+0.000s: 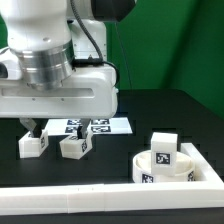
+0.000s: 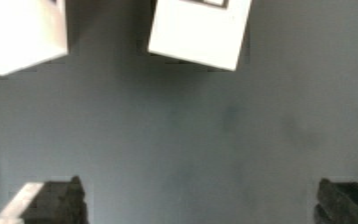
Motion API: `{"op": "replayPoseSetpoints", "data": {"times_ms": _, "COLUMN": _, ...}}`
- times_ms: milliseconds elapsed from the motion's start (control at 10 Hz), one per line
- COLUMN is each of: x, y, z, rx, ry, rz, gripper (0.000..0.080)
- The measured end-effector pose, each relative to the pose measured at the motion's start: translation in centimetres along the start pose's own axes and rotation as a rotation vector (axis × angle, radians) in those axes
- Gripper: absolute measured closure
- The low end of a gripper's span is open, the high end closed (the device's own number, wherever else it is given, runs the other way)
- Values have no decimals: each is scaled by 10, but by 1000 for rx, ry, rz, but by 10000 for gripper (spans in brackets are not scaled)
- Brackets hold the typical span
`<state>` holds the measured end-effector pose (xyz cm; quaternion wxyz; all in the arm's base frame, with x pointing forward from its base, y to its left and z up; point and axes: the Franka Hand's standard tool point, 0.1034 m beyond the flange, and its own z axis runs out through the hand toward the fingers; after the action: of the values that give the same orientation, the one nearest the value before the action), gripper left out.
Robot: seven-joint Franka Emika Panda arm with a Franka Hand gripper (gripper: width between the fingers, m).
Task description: Assemble stool
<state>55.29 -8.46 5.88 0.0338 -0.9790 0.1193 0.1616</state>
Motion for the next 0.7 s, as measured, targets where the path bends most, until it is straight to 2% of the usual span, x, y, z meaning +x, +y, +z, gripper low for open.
{"op": "replayPoseSetpoints", "data": {"times_ms": 500, "x": -16, "y": -1, "z": 11, "rx": 5, "ry": -333, "rz": 4, "gripper": 151}}
{"op": "replayPoseSetpoints", "data": {"times_ms": 700, "x": -20, "y": -1, "z": 16, "rx": -6, "ry": -424, "rz": 45, "gripper": 151}}
